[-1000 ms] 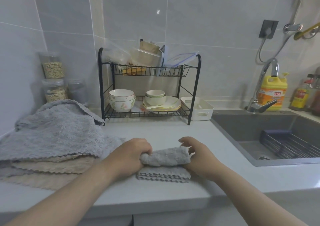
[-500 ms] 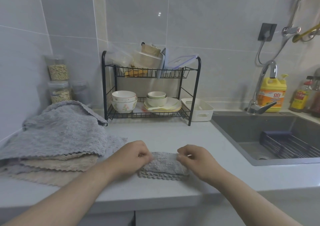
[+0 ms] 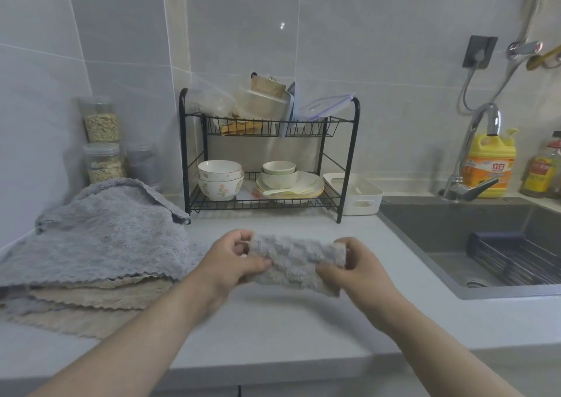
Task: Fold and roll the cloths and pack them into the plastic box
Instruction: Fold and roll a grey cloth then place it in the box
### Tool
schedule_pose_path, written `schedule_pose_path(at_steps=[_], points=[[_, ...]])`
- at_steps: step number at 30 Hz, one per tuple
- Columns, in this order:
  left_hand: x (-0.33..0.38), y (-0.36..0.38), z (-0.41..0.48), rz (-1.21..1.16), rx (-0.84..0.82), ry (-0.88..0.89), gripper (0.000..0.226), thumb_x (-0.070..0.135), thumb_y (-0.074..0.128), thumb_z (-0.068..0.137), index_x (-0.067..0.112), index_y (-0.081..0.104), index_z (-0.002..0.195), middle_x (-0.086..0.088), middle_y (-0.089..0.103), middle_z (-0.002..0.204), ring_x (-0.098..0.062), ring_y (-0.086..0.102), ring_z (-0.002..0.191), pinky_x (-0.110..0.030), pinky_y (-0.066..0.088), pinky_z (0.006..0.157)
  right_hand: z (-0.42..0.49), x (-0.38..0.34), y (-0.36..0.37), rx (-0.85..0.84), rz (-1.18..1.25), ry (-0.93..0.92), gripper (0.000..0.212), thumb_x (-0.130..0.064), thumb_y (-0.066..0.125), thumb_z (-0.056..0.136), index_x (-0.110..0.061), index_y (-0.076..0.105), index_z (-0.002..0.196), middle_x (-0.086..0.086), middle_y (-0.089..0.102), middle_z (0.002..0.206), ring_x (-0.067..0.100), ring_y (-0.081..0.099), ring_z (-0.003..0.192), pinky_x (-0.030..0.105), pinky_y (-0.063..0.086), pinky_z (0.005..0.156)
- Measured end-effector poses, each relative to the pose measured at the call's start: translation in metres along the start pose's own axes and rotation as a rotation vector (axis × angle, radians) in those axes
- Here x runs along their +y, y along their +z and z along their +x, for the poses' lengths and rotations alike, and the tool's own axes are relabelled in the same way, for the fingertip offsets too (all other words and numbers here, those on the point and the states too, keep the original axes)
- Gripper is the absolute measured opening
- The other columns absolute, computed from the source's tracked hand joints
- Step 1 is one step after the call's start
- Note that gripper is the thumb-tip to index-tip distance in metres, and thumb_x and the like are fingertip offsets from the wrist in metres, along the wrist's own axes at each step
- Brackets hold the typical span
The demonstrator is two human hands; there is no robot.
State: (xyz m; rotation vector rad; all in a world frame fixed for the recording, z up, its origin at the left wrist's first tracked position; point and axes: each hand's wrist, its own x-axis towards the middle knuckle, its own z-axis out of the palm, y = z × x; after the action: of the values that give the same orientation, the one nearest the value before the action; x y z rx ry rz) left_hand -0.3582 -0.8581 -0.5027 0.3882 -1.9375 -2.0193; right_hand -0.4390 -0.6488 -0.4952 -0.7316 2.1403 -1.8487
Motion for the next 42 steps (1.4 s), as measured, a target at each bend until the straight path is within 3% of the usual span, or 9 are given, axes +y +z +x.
schedule_pose_path(at_steps=[5, 11, 14, 17, 21, 24, 28, 34, 42], points=[[0.018, 0.002, 0.050, -0.308, 0.054, 0.124, 0.053, -0.001, 0.070, 0.055, 0.012, 0.060, 0.104, -0.002, 0.073, 0.084, -0.014, 0.069, 0.069, -0.030, 0.055, 0.066, 0.060, -0.009, 0.007, 0.111, 0.296, -0.107, 0.031, 0.007, 0.067, 0.081, -0.011, 0.058, 0.104, 0.018, 0.071, 0.098, 0.033, 0.068, 0.086, 0.047, 0.056, 0.076], [0.049, -0.003, 0.106, -0.466, 0.059, 0.209, 0.045, -0.006, 0.073, 0.056, 0.012, 0.069, 0.097, -0.011, 0.072, 0.100, -0.025, 0.069, 0.091, -0.042, 0.056, 0.084, 0.125, -0.029, 0.003, 0.128, 0.382, -0.147, 0.031, 0.009, 0.066, 0.080, -0.012, 0.061, 0.102, 0.010, 0.073, 0.094, 0.023, 0.069, 0.080, 0.025, 0.053, 0.055], [0.085, 0.004, 0.117, -0.511, -0.085, 0.161, 0.054, 0.008, 0.087, 0.049, 0.009, 0.072, 0.101, -0.018, 0.070, 0.106, -0.030, 0.069, 0.096, -0.038, 0.058, 0.076, 0.143, -0.057, -0.005, 0.171, 0.406, -0.102, 0.032, 0.010, 0.065, 0.080, -0.012, 0.062, 0.103, 0.010, 0.073, 0.094, 0.025, 0.069, 0.084, 0.028, 0.055, 0.060], [0.131, 0.019, 0.118, -0.550, -0.125, 0.052, 0.024, 0.008, 0.064, 0.070, 0.009, 0.077, 0.090, -0.018, 0.072, 0.101, -0.028, 0.071, 0.091, -0.033, 0.058, 0.069, 0.153, -0.103, -0.016, 0.232, 0.427, -0.048, 0.032, 0.007, 0.065, 0.082, -0.013, 0.063, 0.107, 0.010, 0.073, 0.095, 0.028, 0.069, 0.089, 0.032, 0.058, 0.069], [0.199, 0.038, 0.112, -0.525, -0.032, -0.017, 0.035, 0.001, 0.054, 0.069, 0.012, 0.068, 0.099, -0.012, 0.073, 0.102, -0.027, 0.070, 0.094, -0.043, 0.058, 0.078, 0.155, -0.186, -0.032, 0.254, 0.367, -0.040, 0.027, -0.001, 0.067, 0.085, -0.014, 0.064, 0.109, 0.002, 0.073, 0.084, 0.011, 0.066, 0.072, 0.019, 0.050, 0.060], [0.247, 0.039, 0.109, -0.455, 0.026, 0.022, 0.029, 0.008, 0.071, 0.059, 0.018, 0.072, 0.087, -0.006, 0.074, 0.090, -0.024, 0.071, 0.087, -0.037, 0.060, 0.067, 0.149, -0.236, -0.042, 0.259, 0.325, -0.020, 0.025, -0.008, 0.069, 0.084, -0.016, 0.065, 0.107, 0.007, 0.074, 0.092, 0.020, 0.069, 0.082, 0.032, 0.055, 0.071], [0.282, 0.037, 0.103, -0.427, 0.071, 0.035, 0.028, -0.007, 0.060, 0.079, 0.017, 0.067, 0.091, -0.009, 0.069, 0.094, -0.037, 0.058, 0.099, -0.061, 0.044, 0.087, 0.136, -0.273, -0.048, 0.276, 0.258, -0.021, 0.037, -0.023, 0.072, 0.074, -0.014, 0.063, 0.109, 0.012, 0.073, 0.096, 0.032, 0.069, 0.091, 0.047, 0.057, 0.080], [0.307, 0.070, 0.093, -0.390, -0.037, 0.126, 0.036, -0.017, 0.044, 0.085, 0.013, 0.062, 0.092, 0.003, 0.072, 0.074, -0.013, 0.068, 0.068, -0.024, 0.054, 0.053, 0.101, -0.291, -0.075, 0.315, 0.272, -0.018, 0.028, -0.009, 0.068, 0.080, -0.013, 0.063, 0.107, 0.012, 0.073, 0.098, 0.030, 0.069, 0.088, 0.049, 0.055, 0.072], [0.311, 0.213, 0.090, -0.795, -0.290, -0.093, 0.018, 0.011, 0.058, 0.079, 0.021, 0.063, 0.094, 0.004, 0.073, 0.078, -0.012, 0.068, 0.072, -0.024, 0.055, 0.053, 0.028, -0.295, -0.175, 0.664, 0.202, -0.030, 0.032, -0.008, 0.068, 0.067, -0.005, 0.063, 0.099, 0.019, 0.071, 0.093, 0.022, 0.063, 0.076, 0.025, 0.049, 0.062]])
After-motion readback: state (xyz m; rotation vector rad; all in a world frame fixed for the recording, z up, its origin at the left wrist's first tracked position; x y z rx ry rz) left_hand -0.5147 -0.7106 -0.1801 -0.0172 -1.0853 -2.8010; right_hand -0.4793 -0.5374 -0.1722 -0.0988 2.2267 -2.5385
